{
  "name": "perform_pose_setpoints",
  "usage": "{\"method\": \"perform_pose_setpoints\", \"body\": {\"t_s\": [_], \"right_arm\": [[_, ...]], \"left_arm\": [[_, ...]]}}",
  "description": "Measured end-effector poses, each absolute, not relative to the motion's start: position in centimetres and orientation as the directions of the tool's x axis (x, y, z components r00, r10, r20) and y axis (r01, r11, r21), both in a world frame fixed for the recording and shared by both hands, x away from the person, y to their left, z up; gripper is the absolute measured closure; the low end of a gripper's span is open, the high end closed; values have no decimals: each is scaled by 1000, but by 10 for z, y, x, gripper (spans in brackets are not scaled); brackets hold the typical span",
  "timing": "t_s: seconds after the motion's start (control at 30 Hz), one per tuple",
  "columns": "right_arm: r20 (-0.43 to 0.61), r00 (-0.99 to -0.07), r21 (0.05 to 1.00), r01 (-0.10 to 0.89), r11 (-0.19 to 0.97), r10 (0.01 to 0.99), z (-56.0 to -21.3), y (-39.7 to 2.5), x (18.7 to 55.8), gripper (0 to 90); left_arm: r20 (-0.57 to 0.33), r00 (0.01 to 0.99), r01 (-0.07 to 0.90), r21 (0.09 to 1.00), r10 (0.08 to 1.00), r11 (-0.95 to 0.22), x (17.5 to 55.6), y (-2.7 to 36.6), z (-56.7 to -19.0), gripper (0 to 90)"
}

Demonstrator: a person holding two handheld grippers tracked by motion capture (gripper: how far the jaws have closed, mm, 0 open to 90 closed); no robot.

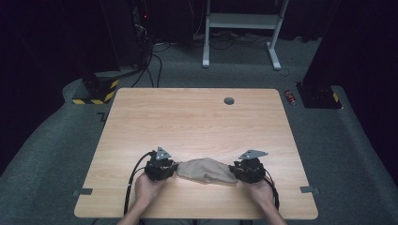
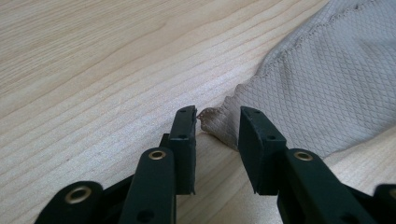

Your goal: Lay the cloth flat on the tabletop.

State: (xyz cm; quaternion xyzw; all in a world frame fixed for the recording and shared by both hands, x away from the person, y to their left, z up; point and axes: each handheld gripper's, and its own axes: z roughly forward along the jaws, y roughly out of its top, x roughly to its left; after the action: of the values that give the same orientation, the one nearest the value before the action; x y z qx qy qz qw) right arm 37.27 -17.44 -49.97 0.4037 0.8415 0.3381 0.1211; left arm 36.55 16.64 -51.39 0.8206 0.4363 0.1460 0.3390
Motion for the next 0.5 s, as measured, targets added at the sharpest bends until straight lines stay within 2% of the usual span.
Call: {"method": "perform_pose_setpoints", "body": {"t_s": [0.03, 0.07, 0.1, 0.2, 0.3, 0.4, 0.5], "right_arm": [[69, -645, 667, 598, 445, 761, -500, -174, 373, 712], [53, -658, 662, 587, 467, 751, -502, -172, 372, 799], [53, -658, 662, 587, 467, 751, -502, -172, 372, 799], [-3, -693, 719, 499, 483, 721, -495, -169, 361, 869], [-10, -697, 742, 475, 472, 717, -491, -170, 356, 874], [-42, -741, 761, 410, 502, 670, -488, -166, 344, 872], [-67, -788, 727, 381, 570, 613, -495, -160, 337, 802]], "left_arm": [[-56, 577, 617, 684, 815, -389, 366, 166, -514, 664], [-46, 580, 611, 685, 814, -397, 366, 167, -514, 664], [-46, 580, 611, 685, 814, -397, 366, 167, -514, 664], [-49, 581, 611, 686, 812, -395, 365, 167, -514, 663], [-53, 581, 611, 688, 812, -392, 365, 167, -514, 659], [-56, 578, 613, 689, 814, -387, 365, 166, -515, 644], [-55, 577, 613, 689, 815, -388, 365, 165, -515, 633]]}}
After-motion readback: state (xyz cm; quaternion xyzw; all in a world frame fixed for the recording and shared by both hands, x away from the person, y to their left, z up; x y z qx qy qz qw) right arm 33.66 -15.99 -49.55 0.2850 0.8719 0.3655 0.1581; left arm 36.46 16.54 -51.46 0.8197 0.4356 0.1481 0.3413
